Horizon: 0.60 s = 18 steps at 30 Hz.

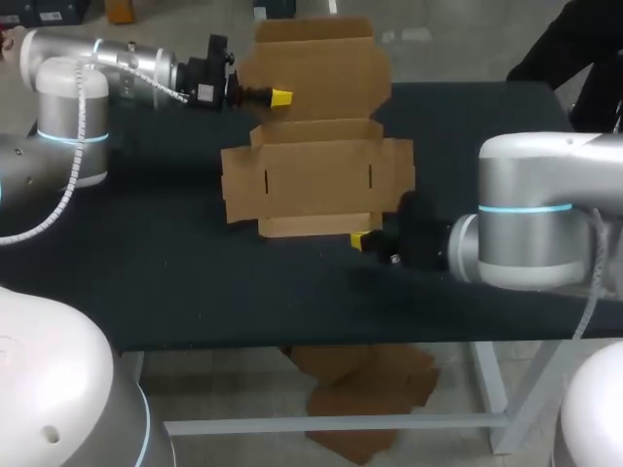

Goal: Assemble the packaging by folding the flat box into shape, placing the metal phone stand inside, and closing the box properly

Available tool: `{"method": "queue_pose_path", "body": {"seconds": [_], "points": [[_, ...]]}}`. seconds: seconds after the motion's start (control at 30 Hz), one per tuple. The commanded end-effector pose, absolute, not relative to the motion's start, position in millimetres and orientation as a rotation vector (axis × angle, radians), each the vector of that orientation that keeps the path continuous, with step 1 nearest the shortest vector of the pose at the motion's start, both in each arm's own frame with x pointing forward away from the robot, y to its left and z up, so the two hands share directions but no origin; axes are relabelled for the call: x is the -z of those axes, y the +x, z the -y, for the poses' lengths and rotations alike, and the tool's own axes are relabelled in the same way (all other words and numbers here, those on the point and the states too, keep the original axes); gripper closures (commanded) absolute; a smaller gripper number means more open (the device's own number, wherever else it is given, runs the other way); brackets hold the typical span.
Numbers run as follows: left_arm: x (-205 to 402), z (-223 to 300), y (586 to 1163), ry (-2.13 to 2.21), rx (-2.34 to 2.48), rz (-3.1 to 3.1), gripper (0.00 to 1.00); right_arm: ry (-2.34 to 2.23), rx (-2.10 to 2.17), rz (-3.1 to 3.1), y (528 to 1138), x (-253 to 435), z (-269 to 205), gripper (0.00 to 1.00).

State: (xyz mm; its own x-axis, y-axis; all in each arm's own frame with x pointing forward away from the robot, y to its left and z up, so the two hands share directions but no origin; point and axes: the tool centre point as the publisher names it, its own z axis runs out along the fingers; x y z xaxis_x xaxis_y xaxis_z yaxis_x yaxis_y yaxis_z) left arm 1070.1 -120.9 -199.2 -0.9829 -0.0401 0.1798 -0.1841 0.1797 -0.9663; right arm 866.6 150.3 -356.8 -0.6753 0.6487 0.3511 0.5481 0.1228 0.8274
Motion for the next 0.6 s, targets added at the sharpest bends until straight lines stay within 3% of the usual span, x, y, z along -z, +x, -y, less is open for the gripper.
{"method": "queue_pose_path", "body": {"seconds": [0.03, 0.6], "points": [[185.7, 124.9, 1052.9, 0.238, -1.925, 2.359, 1.0, 1.21, -1.638, -2.231, 863.1, 363.2, -154.5, 1.0], [151.6, 141.0, 1016.1, 0.227, -1.916, 2.412, 1.0, 1.157, -1.661, -2.208, 844.3, 358.5, -142.5, 1.0]]}}
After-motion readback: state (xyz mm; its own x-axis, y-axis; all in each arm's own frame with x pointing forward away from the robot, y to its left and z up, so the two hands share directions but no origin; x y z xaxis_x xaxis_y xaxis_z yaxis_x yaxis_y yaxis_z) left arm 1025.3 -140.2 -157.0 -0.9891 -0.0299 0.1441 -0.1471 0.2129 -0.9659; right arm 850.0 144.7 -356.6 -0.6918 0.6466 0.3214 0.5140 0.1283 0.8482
